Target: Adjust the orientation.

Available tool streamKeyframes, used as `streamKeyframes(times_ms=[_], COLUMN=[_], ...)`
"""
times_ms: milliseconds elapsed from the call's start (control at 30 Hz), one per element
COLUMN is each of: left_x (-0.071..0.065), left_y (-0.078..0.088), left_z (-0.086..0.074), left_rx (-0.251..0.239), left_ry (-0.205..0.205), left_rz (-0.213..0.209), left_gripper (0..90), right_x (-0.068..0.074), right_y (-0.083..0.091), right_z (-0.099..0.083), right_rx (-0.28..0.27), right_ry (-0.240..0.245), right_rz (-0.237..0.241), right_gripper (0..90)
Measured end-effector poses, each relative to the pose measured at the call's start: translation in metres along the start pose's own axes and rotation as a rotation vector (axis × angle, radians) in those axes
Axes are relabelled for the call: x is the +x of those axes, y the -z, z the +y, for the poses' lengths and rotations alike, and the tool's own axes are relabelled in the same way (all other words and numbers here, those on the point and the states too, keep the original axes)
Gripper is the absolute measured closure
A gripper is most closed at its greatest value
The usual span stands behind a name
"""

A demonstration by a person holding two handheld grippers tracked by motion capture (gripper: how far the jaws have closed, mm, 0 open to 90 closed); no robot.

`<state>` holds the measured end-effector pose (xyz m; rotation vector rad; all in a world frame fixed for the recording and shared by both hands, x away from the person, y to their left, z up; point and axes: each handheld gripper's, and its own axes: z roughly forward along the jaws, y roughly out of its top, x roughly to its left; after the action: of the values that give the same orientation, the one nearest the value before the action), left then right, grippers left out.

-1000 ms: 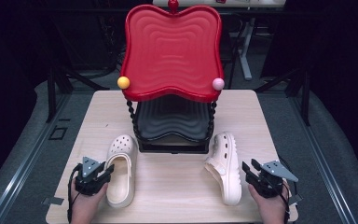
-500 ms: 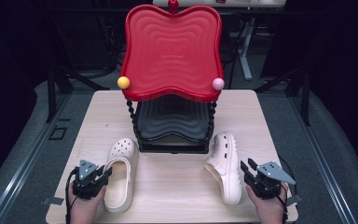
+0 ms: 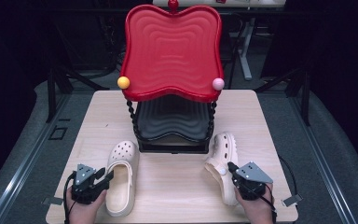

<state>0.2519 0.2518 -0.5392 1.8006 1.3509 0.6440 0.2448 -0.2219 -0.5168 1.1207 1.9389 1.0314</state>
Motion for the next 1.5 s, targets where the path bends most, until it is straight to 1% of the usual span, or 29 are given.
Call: streamKeyframes(times_ms=[33,133,200,233,267,300,333,400,500,533,567,633,667,700,733,767,967,1000,1033,1067,1133,1167,1200,1233,1267,1367,1433,1467,1500], left_x=[0.000,0.001,0.001,0.001,0.001,0.001,0.001,0.002,0.003,0.003,0.003,0.003,0.003,0.003,0.003,0.003,0.002,0.002,0.002,0.002,0.002,0.002,0.002,0.002,0.003,0.003,0.003,0.003,0.003], left_y=[0.000,0.000,0.000,0.000,0.000,-0.001,-0.001,-0.001,-0.001,-0.002,-0.002,-0.002,-0.002,-0.002,-0.002,-0.002,-0.003,-0.003,-0.003,-0.003,-0.003,-0.003,-0.003,-0.003,-0.004,-0.003,-0.003,-0.003,-0.003], left_z=[0.000,-0.001,-0.001,-0.001,-0.001,-0.001,-0.001,-0.001,-0.001,-0.001,-0.001,-0.001,-0.001,-0.001,-0.001,-0.001,-0.001,-0.001,-0.002,-0.001,-0.002,-0.002,-0.002,-0.002,-0.002,-0.002,-0.002,-0.002,-0.002], left_rx=[0.000,-0.003,-0.010,-0.006,-0.006,-0.008,-0.007,-0.004,-0.006,-0.007,-0.007,-0.008,-0.008,-0.007,-0.007,-0.007,-0.009,-0.006,-0.006,0.000,-0.007,-0.005,-0.004,-0.005,-0.004,-0.004,-0.004,-0.001,-0.001], left_ry=[0.000,0.000,-0.003,-0.005,-0.005,-0.004,-0.005,-0.006,-0.003,-0.003,-0.003,-0.005,-0.005,-0.005,-0.005,-0.006,-0.008,-0.008,-0.008,-0.009,-0.008,-0.007,-0.008,-0.007,-0.008,-0.008,-0.007,-0.007,-0.007], left_rz=[0.000,-0.002,-0.007,-0.007,-0.007,-0.008,-0.007,-0.007,-0.004,-0.004,-0.004,-0.003,-0.003,-0.003,-0.003,-0.003,-0.007,-0.008,-0.009,-0.008,-0.009,-0.012,-0.011,-0.011,-0.011,-0.011,-0.011,-0.011,-0.011], left_gripper=[59.1,57.9,56.5,55.9,55.6,55.6,55.6,55.2,54.6,54.4,54.3,54.3,54.1,54.1,54.1,54.2,54.2,54.1,54.1,54.2,54.1,54.2,54.2,54.2,54.2,54.1,54.1,54.0,53.9], right_x=[-0.002,-0.005,-0.010,-0.015,-0.015,-0.021,-0.021,-0.029,-0.039,-0.045,-0.045,-0.053,-0.060,-0.060,-0.063,-0.071,-0.082,-0.087,-0.087,-0.089,-0.094,-0.096,-0.098,-0.098,-0.099,-0.099,-0.098,-0.096,-0.096], right_y=[0.001,0.003,0.006,0.009,0.009,0.011,0.011,0.014,0.015,0.016,0.016,0.016,0.016,0.016,0.016,0.016,0.015,0.013,0.013,0.010,0.004,0.001,-0.005,-0.005,-0.006,-0.008,-0.007,-0.005,-0.005], right_z=[0.000,-0.001,-0.002,-0.004,-0.004,-0.006,-0.006,-0.008,-0.012,-0.014,-0.014,-0.018,-0.021,-0.021,-0.022,-0.026,-0.032,-0.036,-0.036,-0.039,-0.044,-0.047,-0.052,-0.052,-0.053,-0.052,-0.051,-0.049,-0.049], right_rx=[-0.001,0.000,-0.001,-0.005,-0.005,-0.005,-0.005,-0.004,0.008,0.013,0.013,0.020,0.027,0.027,0.027,0.026,0.060,0.090,0.090,0.095,0.126,0.149,0.174,0.174,0.187,0.187,0.186,0.171,0.171], right_ry=[-0.014,-0.024,-0.042,-0.066,-0.066,-0.090,-0.090,-0.126,-0.161,-0.182,-0.182,-0.207,-0.244,-0.244,-0.269,-0.326,-0.358,-0.375,-0.375,-0.397,-0.449,-0.463,-0.488,-0.488,-0.496,-0.482,-0.459,-0.445,-0.445], right_rz=[0.000,-0.006,-0.018,-0.028,-0.028,-0.045,-0.045,-0.067,-0.083,-0.095,-0.095,-0.098,-0.091,-0.091,-0.083,-0.063,-0.077,-0.079,-0.079,-0.067,-0.040,-0.029,0.003,0.003,0.008,-0.016,-0.047,-0.078,-0.078], right_gripper=[89.7,89.8,89.9,89.9,89.9,89.9,89.9,90.0,90.0,90.0,90.0,90.0,90.0,90.0,90.0,90.0,90.0,90.0,90.0,90.0,90.0,90.0,90.0,90.0,90.0,90.0,90.0,89.7,89.7])
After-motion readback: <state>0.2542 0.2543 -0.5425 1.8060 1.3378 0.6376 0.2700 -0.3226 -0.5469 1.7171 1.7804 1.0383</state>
